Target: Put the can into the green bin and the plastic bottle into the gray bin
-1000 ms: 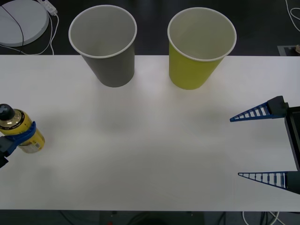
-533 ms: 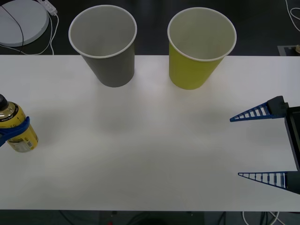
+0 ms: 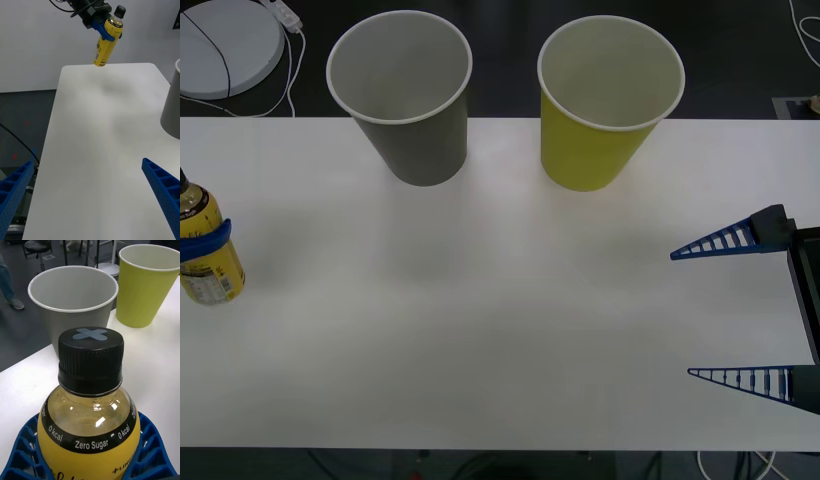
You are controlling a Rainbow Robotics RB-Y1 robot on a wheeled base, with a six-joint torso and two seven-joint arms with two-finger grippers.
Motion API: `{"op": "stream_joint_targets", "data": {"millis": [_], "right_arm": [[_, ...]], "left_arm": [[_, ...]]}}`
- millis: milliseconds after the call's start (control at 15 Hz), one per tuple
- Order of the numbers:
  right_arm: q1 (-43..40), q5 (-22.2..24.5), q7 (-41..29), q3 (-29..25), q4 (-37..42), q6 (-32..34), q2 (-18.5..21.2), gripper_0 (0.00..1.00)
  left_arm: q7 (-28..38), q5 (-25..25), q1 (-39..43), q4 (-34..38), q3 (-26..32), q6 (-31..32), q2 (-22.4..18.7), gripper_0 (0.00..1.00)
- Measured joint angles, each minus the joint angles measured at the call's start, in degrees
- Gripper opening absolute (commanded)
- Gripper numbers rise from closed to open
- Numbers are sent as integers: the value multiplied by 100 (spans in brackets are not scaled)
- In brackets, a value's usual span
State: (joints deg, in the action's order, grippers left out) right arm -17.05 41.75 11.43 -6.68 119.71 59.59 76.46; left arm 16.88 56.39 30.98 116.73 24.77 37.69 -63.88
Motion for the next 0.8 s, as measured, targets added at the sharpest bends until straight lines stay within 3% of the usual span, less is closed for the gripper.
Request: {"op": "stream_joint_targets", "data": {"millis": [467, 800], "right_arm": [[0, 0, 0, 0, 0, 0, 0, 100], [0, 0, 0, 0, 0, 0, 0, 100]], "left_arm": [[1182, 584, -520, -83, 1, 89, -714, 0], [1371, 552, -1433, -922, 1, 1182, -1146, 0]]}}
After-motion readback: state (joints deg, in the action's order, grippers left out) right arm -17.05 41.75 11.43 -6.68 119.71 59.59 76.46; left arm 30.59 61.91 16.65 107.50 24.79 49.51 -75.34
